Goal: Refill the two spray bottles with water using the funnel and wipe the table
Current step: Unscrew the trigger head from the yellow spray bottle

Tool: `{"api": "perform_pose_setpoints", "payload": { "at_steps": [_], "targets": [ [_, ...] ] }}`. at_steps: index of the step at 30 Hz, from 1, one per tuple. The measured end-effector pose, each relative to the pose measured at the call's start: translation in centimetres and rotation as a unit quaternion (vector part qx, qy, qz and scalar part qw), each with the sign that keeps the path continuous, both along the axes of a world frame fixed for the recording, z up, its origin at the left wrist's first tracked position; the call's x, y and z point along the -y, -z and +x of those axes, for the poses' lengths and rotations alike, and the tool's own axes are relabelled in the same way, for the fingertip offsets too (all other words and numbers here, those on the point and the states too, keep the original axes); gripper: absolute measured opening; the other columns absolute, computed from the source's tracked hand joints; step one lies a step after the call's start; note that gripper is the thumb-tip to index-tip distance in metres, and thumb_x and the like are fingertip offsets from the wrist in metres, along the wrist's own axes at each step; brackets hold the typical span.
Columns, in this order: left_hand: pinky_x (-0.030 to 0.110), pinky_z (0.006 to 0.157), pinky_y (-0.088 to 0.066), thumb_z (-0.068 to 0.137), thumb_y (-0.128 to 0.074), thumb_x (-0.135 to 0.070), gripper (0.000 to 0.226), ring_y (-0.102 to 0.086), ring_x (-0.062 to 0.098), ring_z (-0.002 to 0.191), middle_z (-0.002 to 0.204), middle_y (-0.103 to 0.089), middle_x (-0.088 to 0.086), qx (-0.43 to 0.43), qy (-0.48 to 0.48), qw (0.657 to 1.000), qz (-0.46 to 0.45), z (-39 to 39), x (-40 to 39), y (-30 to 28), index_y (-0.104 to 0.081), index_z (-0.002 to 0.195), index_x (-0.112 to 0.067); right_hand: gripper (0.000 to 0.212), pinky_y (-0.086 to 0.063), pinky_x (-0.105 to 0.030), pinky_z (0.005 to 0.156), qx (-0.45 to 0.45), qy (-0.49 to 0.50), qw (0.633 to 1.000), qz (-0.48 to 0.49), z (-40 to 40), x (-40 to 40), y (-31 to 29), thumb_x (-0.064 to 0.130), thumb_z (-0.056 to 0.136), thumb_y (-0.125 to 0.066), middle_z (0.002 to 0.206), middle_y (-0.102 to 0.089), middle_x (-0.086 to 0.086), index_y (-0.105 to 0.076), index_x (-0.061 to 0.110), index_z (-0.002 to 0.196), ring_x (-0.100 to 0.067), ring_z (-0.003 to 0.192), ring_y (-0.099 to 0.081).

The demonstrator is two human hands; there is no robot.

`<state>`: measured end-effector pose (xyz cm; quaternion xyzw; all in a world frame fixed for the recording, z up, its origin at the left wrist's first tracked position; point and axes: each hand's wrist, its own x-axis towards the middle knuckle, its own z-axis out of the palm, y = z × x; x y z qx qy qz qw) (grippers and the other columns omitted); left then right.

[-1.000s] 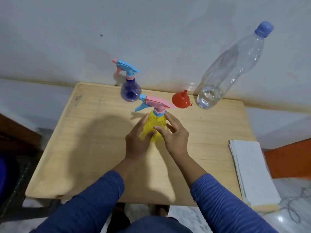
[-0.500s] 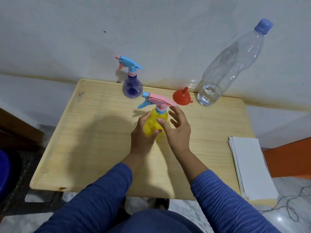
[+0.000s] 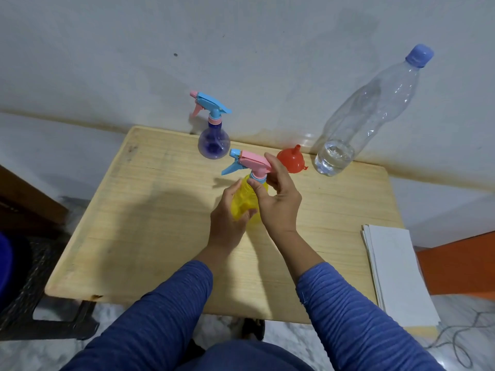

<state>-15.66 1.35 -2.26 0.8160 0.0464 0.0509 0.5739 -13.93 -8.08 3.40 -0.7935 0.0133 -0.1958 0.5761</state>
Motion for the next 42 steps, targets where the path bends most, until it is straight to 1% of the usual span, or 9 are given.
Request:
{"api": "perform_pose_setpoints", "payload": {
  "at_steps": [6, 11, 16, 23, 26, 32, 35, 39, 42],
  "targets": [
    [0.025, 0.090, -0.047, 0.075, -0.074, -0.010, 0.066, -0.057, 0.015, 0.110, 0.124, -0.056, -0.006, -0.002, -0.008, 1.000, -0.015, -0.1, 0.1, -0.2, -0.044, 0.133, -0.021, 0.062, -0.045, -0.032, 0.103, -0.006, -0.051, 0.998, -0.027, -0.3, 0.3, -0.2, 0.007, 0.086, -0.063, 0.130, -0.053, 0.014, -0.038, 0.034, 0.136, -0.010, 0.123, -0.053],
    [0.029, 0.093, -0.047, 0.074, -0.074, -0.009, 0.066, -0.056, 0.016, 0.112, 0.127, -0.057, -0.003, 0.007, 0.003, 1.000, -0.009, -0.2, 0.1, -0.2, -0.044, 0.132, -0.021, 0.063, -0.049, -0.019, 0.084, 0.034, -0.021, 0.996, -0.080, 0.1, 0.5, -0.2, 0.008, 0.076, -0.074, 0.109, -0.055, 0.008, -0.049, 0.024, 0.132, -0.010, 0.098, -0.057],
    [0.032, 0.089, -0.049, 0.075, -0.074, -0.011, 0.063, -0.059, 0.020, 0.106, 0.120, -0.061, 0.000, 0.016, -0.004, 1.000, -0.007, 0.0, 0.2, -0.2, -0.045, 0.130, -0.020, 0.066, -0.047, -0.024, 0.096, 0.017, -0.063, 0.996, -0.063, -0.4, 0.6, -0.1, -0.001, 0.082, -0.060, 0.133, -0.054, 0.001, -0.039, 0.023, 0.140, -0.016, 0.116, -0.055],
    [0.035, 0.094, -0.049, 0.075, -0.073, -0.013, 0.068, -0.055, 0.015, 0.114, 0.132, -0.054, -0.004, 0.009, 0.009, 1.000, -0.012, 0.0, 0.0, -0.1, -0.041, 0.133, -0.026, 0.067, -0.053, -0.032, 0.085, 0.035, -0.043, 0.993, -0.100, 0.1, 0.6, 0.0, -0.005, 0.077, -0.059, 0.108, -0.060, -0.001, -0.046, 0.023, 0.136, -0.017, 0.095, -0.056],
    [0.037, 0.093, -0.049, 0.075, -0.073, -0.014, 0.067, -0.056, 0.016, 0.114, 0.133, -0.054, -0.003, 0.015, 0.010, 1.000, -0.009, 0.0, 0.0, 0.0, -0.041, 0.133, -0.027, 0.068, -0.050, -0.025, 0.087, 0.033, -0.063, 0.993, -0.092, -0.3, 0.8, 0.0, -0.002, 0.077, -0.060, 0.115, -0.054, 0.014, -0.042, 0.022, 0.139, -0.015, 0.101, -0.056],
    [0.037, 0.094, -0.048, 0.075, -0.073, -0.014, 0.069, -0.054, 0.016, 0.116, 0.134, -0.053, -0.005, 0.003, 0.012, 1.000, -0.010, 0.1, 0.0, 0.1, -0.040, 0.133, -0.029, 0.063, -0.043, -0.009, 0.081, 0.042, -0.038, 0.993, -0.108, 0.2, 0.8, 0.0, -0.004, 0.077, -0.063, 0.109, -0.061, -0.002, -0.049, 0.020, 0.134, -0.011, 0.094, -0.056],
    [0.036, 0.096, -0.048, 0.075, -0.073, -0.013, 0.070, -0.052, 0.016, 0.118, 0.137, -0.051, -0.005, 0.012, 0.015, 1.000, -0.010, 0.0, -0.1, 0.1, -0.040, 0.135, -0.028, 0.069, -0.043, -0.012, 0.092, 0.028, -0.076, 0.994, -0.078, -0.3, 1.0, -0.2, -0.005, 0.079, -0.058, 0.131, -0.057, 0.000, -0.039, 0.024, 0.139, -0.009, 0.114, -0.056],
    [0.030, 0.091, -0.047, 0.075, -0.073, -0.012, 0.066, -0.056, 0.019, 0.112, 0.128, -0.057, -0.003, 0.008, 0.008, 1.000, -0.004, 0.1, 0.0, 0.1, -0.043, 0.132, -0.024, 0.075, -0.044, -0.010, 0.078, 0.027, -0.052, 0.995, -0.086, 0.2, 1.0, -0.5, -0.001, 0.072, -0.070, 0.104, -0.052, 0.006, -0.041, 0.029, 0.135, -0.014, 0.093, -0.055],
    [0.034, 0.092, -0.048, 0.074, -0.073, -0.015, 0.068, -0.056, 0.017, 0.112, 0.127, -0.057, -0.005, 0.002, 0.011, 1.000, -0.014, 0.1, -0.1, 0.1, -0.041, 0.133, -0.027, 0.068, -0.043, -0.009, 0.086, 0.033, -0.069, 0.992, -0.098, 0.3, 1.2, -0.6, -0.005, 0.079, -0.061, 0.116, -0.051, 0.021, -0.041, 0.020, 0.139, -0.002, 0.102, -0.054]
  ]
}}
